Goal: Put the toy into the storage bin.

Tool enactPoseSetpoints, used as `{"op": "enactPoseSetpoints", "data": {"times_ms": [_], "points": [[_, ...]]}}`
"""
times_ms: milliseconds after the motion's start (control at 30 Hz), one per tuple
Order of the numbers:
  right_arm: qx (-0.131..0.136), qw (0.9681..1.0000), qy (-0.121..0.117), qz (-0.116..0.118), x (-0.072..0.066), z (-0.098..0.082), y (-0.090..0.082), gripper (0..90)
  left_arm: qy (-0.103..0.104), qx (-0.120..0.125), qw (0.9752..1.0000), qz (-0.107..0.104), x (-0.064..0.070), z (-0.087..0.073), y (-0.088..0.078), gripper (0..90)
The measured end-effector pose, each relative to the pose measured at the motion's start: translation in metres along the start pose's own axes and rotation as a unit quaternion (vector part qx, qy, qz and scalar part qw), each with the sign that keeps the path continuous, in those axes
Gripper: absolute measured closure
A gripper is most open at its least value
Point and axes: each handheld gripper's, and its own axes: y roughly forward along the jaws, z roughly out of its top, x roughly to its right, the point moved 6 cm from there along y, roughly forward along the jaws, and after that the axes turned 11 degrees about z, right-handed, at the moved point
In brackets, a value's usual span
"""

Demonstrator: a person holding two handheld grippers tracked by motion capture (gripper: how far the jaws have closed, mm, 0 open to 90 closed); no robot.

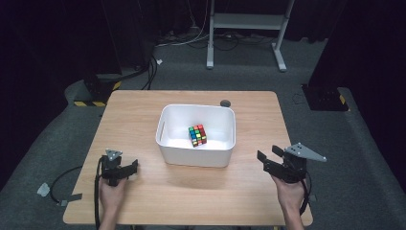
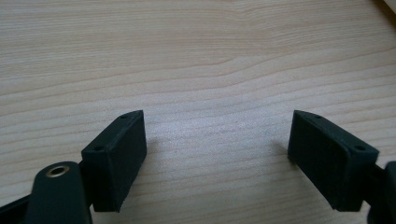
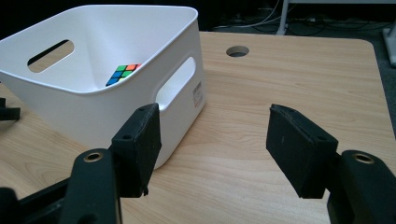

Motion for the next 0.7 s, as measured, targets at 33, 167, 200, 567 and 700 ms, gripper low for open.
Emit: {"op": "enactPoseSetpoints", "data": {"times_ms": [33,167,200,567,700], "points": [[0.000,1.0000,0.001,0.001,0.000,-0.001,0.000,35.6,0.000,0.000,1.0000,0.000,0.000,0.000,0.000,19.6],[-0.001,1.0000,0.002,0.004,-0.001,-0.005,0.002,35.6,0.000,0.000,1.0000,0.000,0.000,0.000,0.000,19.6],[-0.001,1.0000,0.002,0.004,-0.001,-0.005,0.002,35.6,0.000,0.000,1.0000,0.000,0.000,0.000,0.000,19.6],[-0.003,1.0000,0.001,0.009,-0.007,-0.010,0.008,35.7,0.000,0.000,1.0000,0.000,0.000,0.000,0.000,19.6],[-0.004,0.9999,0.001,0.012,-0.009,-0.013,0.013,35.8,0.000,0.000,1.0000,0.000,0.000,0.000,0.000,19.6]]}}
